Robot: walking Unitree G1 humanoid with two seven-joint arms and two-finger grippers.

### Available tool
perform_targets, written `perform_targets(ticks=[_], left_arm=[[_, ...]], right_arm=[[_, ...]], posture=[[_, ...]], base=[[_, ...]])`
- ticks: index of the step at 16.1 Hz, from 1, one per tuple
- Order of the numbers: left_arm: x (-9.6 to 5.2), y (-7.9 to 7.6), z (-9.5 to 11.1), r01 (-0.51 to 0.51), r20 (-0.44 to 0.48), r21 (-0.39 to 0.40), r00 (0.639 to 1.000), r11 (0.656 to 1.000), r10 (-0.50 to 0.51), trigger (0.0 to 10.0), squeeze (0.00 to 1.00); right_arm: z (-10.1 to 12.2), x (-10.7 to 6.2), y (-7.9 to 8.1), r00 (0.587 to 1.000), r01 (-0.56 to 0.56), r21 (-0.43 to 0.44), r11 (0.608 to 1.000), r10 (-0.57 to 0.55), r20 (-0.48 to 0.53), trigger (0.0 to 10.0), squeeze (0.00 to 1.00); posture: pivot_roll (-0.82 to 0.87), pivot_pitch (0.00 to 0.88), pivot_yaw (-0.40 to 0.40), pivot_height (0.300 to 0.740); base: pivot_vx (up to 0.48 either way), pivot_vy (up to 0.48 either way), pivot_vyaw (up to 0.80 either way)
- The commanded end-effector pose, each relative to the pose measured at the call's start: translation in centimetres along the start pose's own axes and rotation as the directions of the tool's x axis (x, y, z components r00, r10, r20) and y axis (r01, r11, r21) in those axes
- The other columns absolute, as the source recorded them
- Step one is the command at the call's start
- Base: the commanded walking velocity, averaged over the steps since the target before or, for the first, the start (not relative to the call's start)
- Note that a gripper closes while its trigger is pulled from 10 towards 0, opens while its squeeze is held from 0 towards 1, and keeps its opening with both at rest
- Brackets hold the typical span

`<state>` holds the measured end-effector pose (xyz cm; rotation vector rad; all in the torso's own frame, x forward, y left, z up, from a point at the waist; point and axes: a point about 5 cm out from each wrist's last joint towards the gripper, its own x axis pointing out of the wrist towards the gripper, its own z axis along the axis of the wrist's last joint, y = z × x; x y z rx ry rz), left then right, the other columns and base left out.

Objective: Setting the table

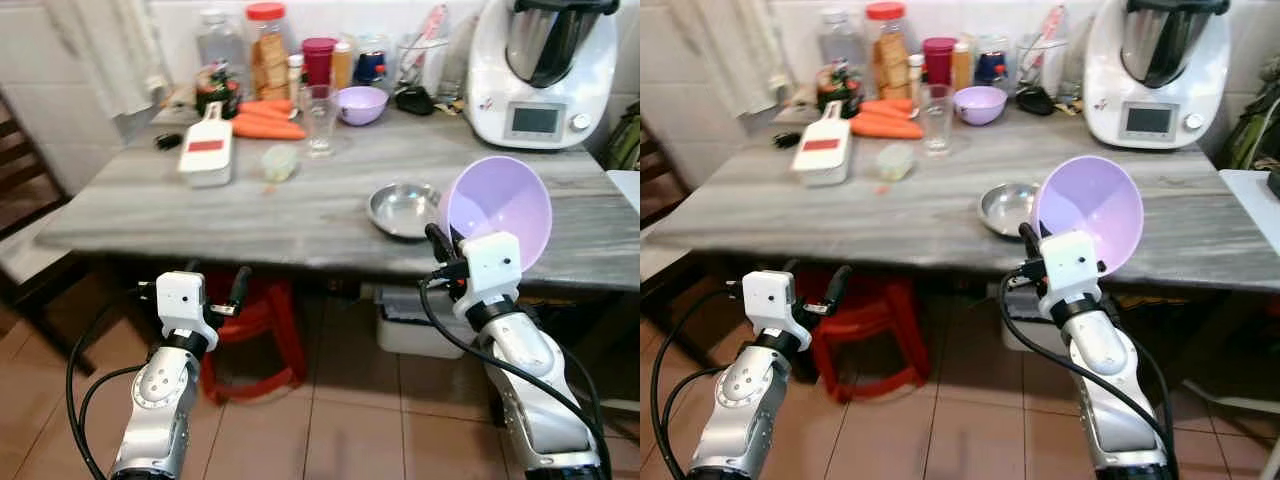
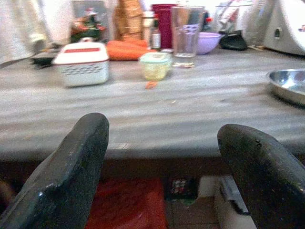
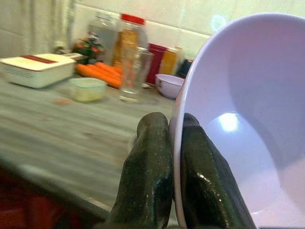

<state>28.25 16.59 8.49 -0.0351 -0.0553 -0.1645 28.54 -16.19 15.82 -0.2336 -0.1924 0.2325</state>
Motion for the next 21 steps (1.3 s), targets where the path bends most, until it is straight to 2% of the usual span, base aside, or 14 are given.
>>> perform_targets(ticks=[1,11,13,15,19,21], left_arm=[[0.2,-0.9,0.2,0.038,0.005,-0.004,0.999,0.999,-0.038,10.0,0.00],[0.1,-1.6,0.4,0.106,0.016,-0.018,0.994,0.994,-0.106,10.0,0.00],[0.0,-1.8,0.5,0.131,0.028,-0.027,0.991,0.991,-0.131,10.0,0.00],[-0.3,-1.8,0.5,0.145,0.030,-0.020,0.989,0.989,-0.144,10.0,0.00],[-1.3,-1.3,0.3,0.204,0.009,0.007,0.979,0.979,-0.204,10.0,0.00],[-2.3,-1.2,0.1,0.277,-0.006,0.002,0.961,0.961,-0.277,10.0,0.00]], right_arm=[[0.3,-0.1,-0.9,1.000,0.029,-0.015,0.999,-0.029,0.009,10.0,0.00],[0.1,0.1,-0.7,1.000,0.011,-0.028,1.000,-0.010,0.006,10.0,0.00],[0.1,0.2,-0.7,1.000,0.003,-0.028,1.000,-0.003,0.001,10.0,0.00],[0.1,0.1,-0.4,0.999,-0.032,-0.080,0.996,0.032,0.006,10.0,0.00],[-0.2,0.0,0.8,0.995,-0.098,-0.045,0.994,0.098,-0.007,10.0,0.00],[0.0,0.3,1.5,0.978,-0.206,-0.058,0.977,0.207,0.001,10.0,0.00]], posture=[[-0.09,0.000,0.040,0.740],[-0.09,0.000,0.041,0.740],[-0.09,0.000,0.041,0.740],[-0.09,0.000,0.041,0.740],[-0.09,0.000,0.039,0.740],[-0.09,0.000,0.041,0.740]], base=[[0.424,0.000,0.00],[0.417,0.000,0.00],[0.000,0.000,0.00],[0.000,0.000,0.00],[0.000,0.000,0.00],[0.000,0.000,0.00]])
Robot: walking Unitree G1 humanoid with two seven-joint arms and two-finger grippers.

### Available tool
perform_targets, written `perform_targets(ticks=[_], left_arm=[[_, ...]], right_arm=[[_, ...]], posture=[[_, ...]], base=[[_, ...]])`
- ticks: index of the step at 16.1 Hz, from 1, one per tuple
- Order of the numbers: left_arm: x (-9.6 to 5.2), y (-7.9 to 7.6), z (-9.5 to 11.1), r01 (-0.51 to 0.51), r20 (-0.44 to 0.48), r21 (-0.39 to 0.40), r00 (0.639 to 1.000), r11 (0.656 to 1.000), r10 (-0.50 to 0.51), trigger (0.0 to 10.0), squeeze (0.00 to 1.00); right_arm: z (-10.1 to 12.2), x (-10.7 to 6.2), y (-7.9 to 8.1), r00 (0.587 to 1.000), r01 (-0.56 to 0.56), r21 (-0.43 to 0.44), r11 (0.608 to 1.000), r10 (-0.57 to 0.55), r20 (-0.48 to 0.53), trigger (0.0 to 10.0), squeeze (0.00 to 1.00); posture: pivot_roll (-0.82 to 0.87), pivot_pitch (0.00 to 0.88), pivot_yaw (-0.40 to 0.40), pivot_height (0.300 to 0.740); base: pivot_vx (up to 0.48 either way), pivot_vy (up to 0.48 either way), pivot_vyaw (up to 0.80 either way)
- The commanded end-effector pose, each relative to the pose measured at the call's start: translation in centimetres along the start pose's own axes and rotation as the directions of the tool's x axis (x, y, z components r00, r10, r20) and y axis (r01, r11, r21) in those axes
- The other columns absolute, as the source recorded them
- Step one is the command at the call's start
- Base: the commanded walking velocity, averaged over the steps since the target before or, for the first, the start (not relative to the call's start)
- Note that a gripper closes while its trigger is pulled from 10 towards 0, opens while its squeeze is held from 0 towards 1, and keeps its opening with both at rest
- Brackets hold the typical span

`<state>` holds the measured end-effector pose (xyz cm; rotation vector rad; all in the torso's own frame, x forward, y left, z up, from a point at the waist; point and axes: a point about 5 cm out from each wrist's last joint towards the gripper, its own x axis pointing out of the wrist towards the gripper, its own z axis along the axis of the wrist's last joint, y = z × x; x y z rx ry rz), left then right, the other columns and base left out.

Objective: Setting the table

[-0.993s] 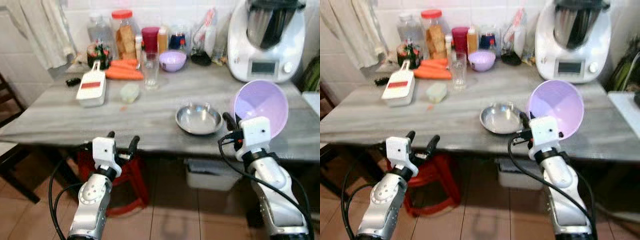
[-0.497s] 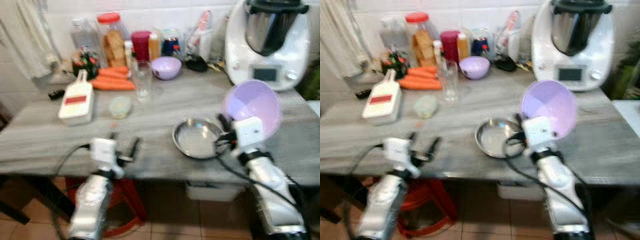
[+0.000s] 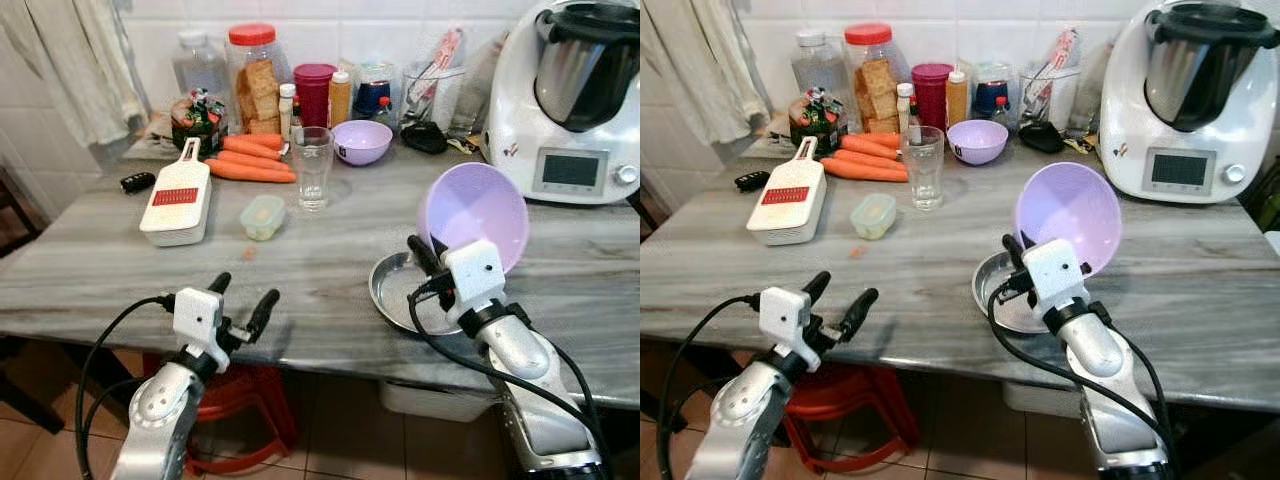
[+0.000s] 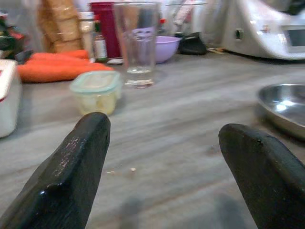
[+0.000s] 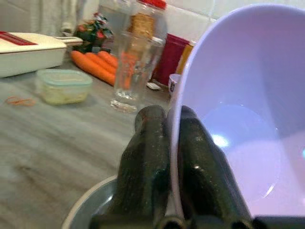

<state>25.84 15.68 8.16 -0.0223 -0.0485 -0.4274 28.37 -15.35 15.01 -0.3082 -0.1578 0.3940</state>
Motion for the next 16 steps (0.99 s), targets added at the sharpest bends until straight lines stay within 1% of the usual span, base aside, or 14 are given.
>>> perform_targets(ticks=[1,2,3,4,5,6,7,10,11,13,16], left_arm=[[-0.2,0.0,0.3,0.027,0.002,-0.014,1.000,1.000,-0.027,10.0,0.00],[-0.4,0.0,0.2,0.035,0.004,-0.022,0.999,0.999,-0.035,10.0,0.00],[-0.8,-0.2,0.2,0.066,0.020,-0.038,0.998,0.997,-0.065,10.0,0.00],[-0.9,-0.3,0.2,0.076,0.025,-0.037,0.997,0.996,-0.075,10.0,0.00],[-1.0,-0.4,0.3,0.089,0.028,-0.022,0.996,0.996,-0.088,10.0,0.00],[-1.0,-0.6,0.4,0.103,0.029,-0.016,0.994,0.995,-0.103,10.0,0.00],[-1.0,-0.7,0.4,0.114,0.025,-0.018,0.993,0.993,-0.114,10.0,0.00],[-1.0,-0.8,0.4,0.128,0.024,0.002,0.992,0.992,-0.128,10.0,0.00],[-1.0,-0.8,0.4,0.130,0.025,0.008,0.991,0.992,-0.130,10.0,0.00],[-1.1,-0.5,0.5,0.122,0.025,0.028,0.992,0.992,-0.123,10.0,0.00],[-1.3,-0.4,0.6,0.120,0.025,0.034,0.992,0.992,-0.121,10.0,0.00]], right_arm=[[0.6,0.5,0.4,0.998,-0.057,-0.005,0.998,0.057,0.037,10.0,0.00],[0.7,0.6,0.6,0.996,-0.079,0.004,0.997,0.078,0.039,10.0,0.00],[0.5,0.9,1.4,0.986,-0.164,0.011,0.986,0.164,0.029,10.0,0.00],[0.5,1.0,1.8,0.980,-0.199,0.005,0.980,0.199,0.027,10.0,0.00],[0.6,1.4,2.2,0.970,-0.240,0.002,0.971,0.240,0.028,10.0,0.00],[0.7,1.8,2.4,0.962,-0.272,0.011,0.962,0.272,0.027,10.0,0.00],[0.8,2.1,2.7,0.953,-0.302,0.003,0.953,0.302,0.026,10.0,0.00],[0.3,3.3,3.7,0.915,-0.402,0.016,0.915,0.403,-0.012,10.0,0.00],[0.0,3.5,3.9,0.905,-0.425,0.013,0.905,0.425,-0.029,10.0,0.00],[-0.7,4.2,4.3,0.880,-0.471,0.049,0.881,0.473,-0.052,10.0,0.00],[-1.0,4.7,4.5,0.866,-0.496,0.027,0.868,0.496,-0.062,10.0,0.00]], posture=[[-0.09,0.000,0.039,0.740],[-0.09,0.000,0.036,0.740],[-0.08,0.000,0.031,0.740],[-0.08,0.000,0.031,0.740],[-0.08,0.000,0.031,0.740],[-0.08,0.000,0.031,0.740],[-0.08,0.000,0.031,0.740],[-0.07,0.000,0.037,0.740],[-0.07,0.000,0.037,0.740],[-0.06,0.000,0.036,0.740],[-0.05,0.000,0.032,0.740]], base=[[0.000,0.000,0.00],[0.000,0.000,0.00],[0.000,0.000,0.00],[0.000,0.000,0.00],[0.000,0.000,0.00],[0.000,0.000,0.00],[0.000,0.000,0.00],[0.000,0.000,0.00],[0.000,0.000,0.00],[0.000,0.000,0.00],[0.000,0.000,0.00]])
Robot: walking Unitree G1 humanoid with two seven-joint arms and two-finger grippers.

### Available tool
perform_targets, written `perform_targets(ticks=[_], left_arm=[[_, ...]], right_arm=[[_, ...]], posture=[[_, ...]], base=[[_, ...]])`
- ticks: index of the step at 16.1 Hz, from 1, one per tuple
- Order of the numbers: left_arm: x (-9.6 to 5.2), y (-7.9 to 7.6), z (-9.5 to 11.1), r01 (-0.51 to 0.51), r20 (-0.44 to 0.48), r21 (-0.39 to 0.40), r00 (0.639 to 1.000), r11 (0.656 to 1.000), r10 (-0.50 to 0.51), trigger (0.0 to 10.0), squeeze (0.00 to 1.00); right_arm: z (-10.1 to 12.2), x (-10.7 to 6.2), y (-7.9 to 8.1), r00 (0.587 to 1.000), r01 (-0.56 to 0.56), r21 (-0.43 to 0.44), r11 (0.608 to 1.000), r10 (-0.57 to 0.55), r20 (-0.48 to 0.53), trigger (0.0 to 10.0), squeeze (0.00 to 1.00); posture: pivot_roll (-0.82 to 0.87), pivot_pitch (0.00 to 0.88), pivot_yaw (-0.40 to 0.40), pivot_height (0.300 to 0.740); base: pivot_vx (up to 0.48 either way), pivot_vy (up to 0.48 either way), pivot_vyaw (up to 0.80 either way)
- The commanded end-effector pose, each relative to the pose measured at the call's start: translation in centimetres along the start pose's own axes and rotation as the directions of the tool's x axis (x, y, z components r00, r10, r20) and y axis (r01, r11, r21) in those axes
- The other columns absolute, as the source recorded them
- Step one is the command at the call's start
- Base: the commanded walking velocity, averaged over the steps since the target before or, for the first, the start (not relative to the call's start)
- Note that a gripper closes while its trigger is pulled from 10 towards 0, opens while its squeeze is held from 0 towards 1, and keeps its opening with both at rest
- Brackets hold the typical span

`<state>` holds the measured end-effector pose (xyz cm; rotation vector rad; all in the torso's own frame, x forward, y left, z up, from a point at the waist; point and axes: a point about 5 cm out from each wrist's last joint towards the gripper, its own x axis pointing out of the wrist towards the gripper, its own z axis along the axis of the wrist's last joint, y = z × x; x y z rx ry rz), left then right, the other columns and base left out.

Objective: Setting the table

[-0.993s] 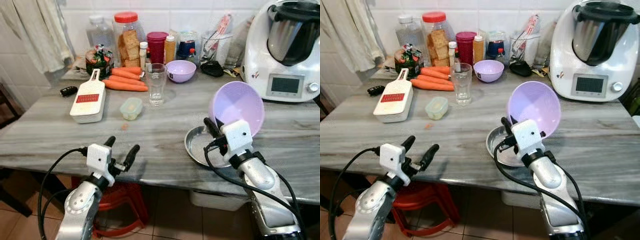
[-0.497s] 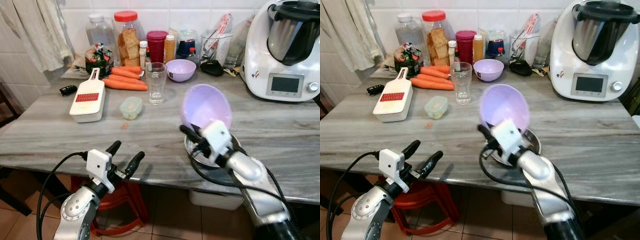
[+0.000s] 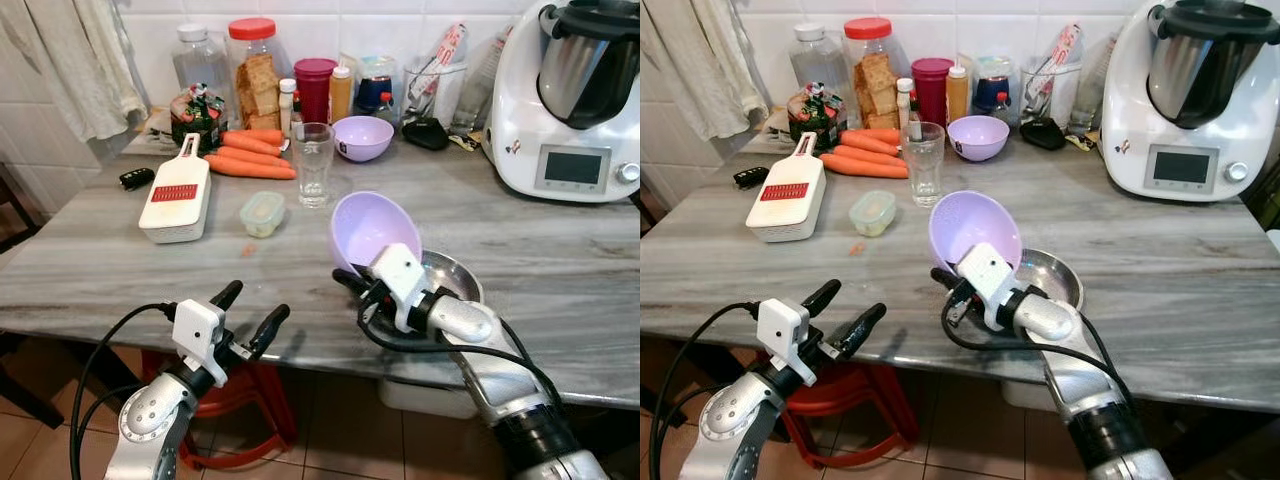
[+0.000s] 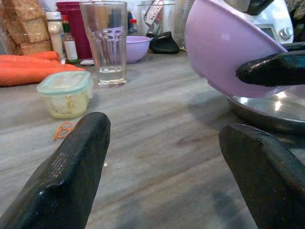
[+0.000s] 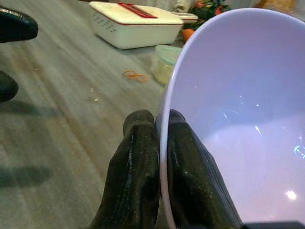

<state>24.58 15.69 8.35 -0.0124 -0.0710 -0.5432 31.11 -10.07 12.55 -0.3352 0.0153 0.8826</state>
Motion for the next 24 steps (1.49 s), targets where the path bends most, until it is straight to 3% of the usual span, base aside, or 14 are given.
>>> perform_targets(ticks=[1,11,12,13,24], left_arm=[[-0.3,0.1,0.3,0.005,0.007,0.021,1.000,1.000,-0.005,10.0,0.00],[-0.1,-0.4,0.3,0.016,0.010,0.017,1.000,1.000,-0.016,10.0,0.00],[-0.1,-0.4,0.3,0.017,0.011,0.016,1.000,1.000,-0.017,10.0,0.00],[-0.1,-0.4,0.3,0.018,0.010,0.015,1.000,1.000,-0.019,10.0,0.00],[0.2,-0.6,0.2,0.020,0.009,0.009,1.000,1.000,-0.020,10.0,0.00]], right_arm=[[0.4,0.4,-0.1,1.000,-0.021,-0.029,0.999,0.022,0.011,10.0,0.00],[-0.5,0.9,1.7,0.990,-0.134,-0.066,0.989,0.137,0.042,10.0,0.00],[-0.7,0.9,1.6,0.990,-0.135,-0.060,0.989,0.138,0.042,10.0,0.57],[-0.8,0.8,1.5,0.990,-0.132,-0.062,0.989,0.135,0.038,10.0,0.65],[-1.2,0.8,0.5,0.998,-0.048,-0.104,0.993,0.052,0.034,10.0,0.62]], posture=[[-0.05,0.000,0.032,0.740],[-0.05,0.000,0.035,0.740],[-0.05,0.000,0.035,0.740],[-0.05,0.000,0.035,0.740],[-0.05,0.000,0.042,0.740]], base=[[0.000,0.000,0.00],[0.000,0.000,0.00],[0.000,0.000,0.00],[0.000,0.000,0.00],[0.000,0.000,0.00]])
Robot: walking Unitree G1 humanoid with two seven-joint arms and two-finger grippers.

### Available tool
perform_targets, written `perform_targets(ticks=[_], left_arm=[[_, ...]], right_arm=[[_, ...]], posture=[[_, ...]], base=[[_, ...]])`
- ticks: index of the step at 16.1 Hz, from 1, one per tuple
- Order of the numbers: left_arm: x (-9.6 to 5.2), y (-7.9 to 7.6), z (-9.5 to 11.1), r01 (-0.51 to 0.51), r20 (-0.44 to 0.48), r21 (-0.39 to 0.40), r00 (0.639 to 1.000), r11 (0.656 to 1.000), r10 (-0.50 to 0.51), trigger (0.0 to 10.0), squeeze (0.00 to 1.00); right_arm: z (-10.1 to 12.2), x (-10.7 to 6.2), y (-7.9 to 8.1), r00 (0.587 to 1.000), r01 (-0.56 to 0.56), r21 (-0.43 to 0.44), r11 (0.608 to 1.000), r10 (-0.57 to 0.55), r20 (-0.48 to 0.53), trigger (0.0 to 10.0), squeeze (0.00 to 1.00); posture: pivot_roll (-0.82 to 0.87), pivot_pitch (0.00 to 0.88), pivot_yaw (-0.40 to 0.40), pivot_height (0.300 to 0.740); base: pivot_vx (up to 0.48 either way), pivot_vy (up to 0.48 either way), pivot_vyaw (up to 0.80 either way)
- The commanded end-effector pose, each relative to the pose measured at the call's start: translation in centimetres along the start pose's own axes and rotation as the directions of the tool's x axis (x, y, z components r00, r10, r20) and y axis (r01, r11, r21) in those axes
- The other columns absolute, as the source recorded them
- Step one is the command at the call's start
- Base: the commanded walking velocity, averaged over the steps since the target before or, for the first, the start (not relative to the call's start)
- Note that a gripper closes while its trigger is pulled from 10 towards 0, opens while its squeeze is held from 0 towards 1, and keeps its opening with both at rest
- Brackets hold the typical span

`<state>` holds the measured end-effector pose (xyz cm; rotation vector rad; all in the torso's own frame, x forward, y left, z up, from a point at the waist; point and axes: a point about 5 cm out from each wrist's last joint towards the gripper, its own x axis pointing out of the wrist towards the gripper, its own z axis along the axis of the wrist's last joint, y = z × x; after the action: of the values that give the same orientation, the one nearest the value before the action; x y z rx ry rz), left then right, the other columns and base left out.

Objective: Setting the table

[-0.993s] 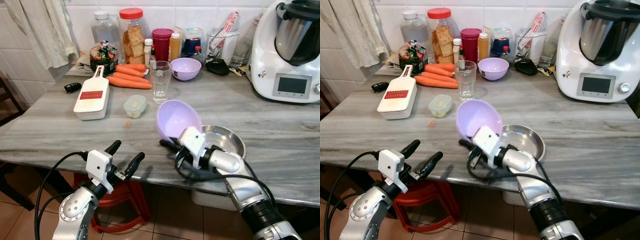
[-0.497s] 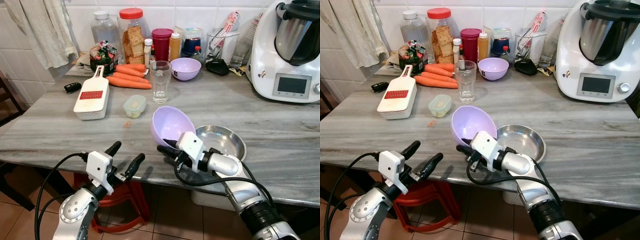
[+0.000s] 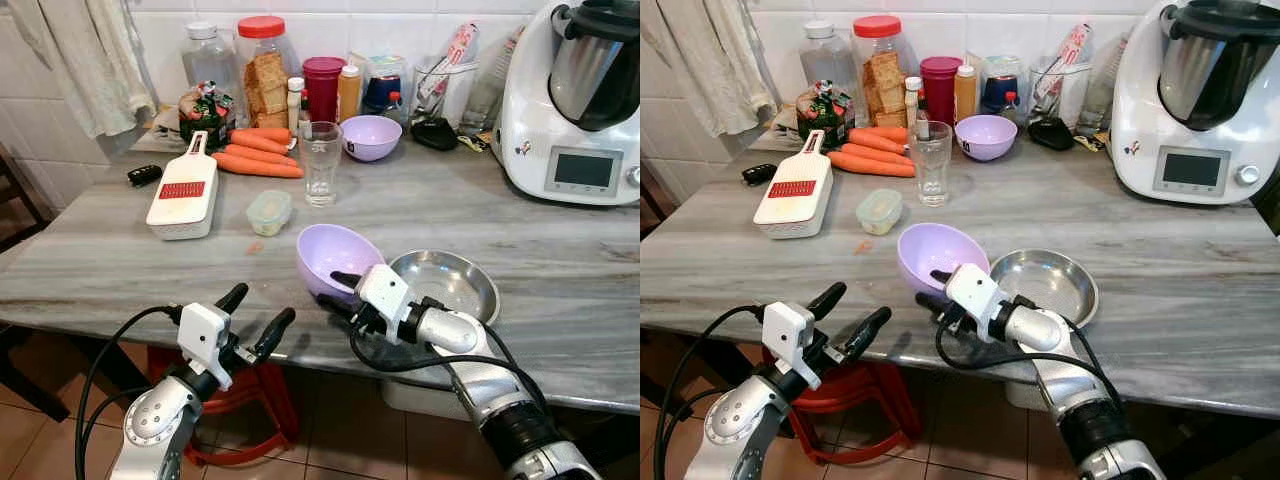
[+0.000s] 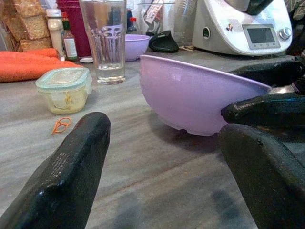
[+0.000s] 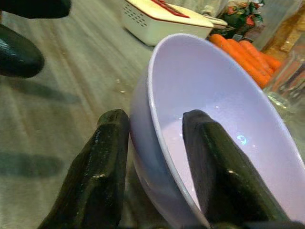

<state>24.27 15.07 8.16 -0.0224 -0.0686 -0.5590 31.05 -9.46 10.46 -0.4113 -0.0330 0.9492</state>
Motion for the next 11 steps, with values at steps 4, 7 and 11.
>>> perform_targets(ticks=[4,7,11], left_arm=[[0.2,0.1,0.4,0.008,0.009,0.019,1.000,1.000,-0.008,10.0,0.00],[0.3,0.0,0.5,0.012,0.008,0.019,1.000,1.000,-0.012,10.0,0.00],[0.6,-0.1,0.4,0.015,0.011,0.015,1.000,1.000,-0.015,10.0,0.00]], right_arm=[[1.0,0.3,-1.2,0.997,0.068,-0.051,0.996,-0.066,0.040,10.0,0.63],[1.6,0.4,-1.5,0.993,0.097,-0.059,0.994,-0.093,0.066,10.0,0.63],[2.0,0.5,-1.6,0.990,0.119,-0.064,0.991,-0.113,0.082,10.0,0.62]], posture=[[-0.05,0.000,0.045,0.740],[-0.05,0.000,0.045,0.740],[-0.06,0.000,0.044,0.740]], base=[[0.000,0.000,0.00],[0.000,0.000,0.00],[0.000,0.000,0.00]])
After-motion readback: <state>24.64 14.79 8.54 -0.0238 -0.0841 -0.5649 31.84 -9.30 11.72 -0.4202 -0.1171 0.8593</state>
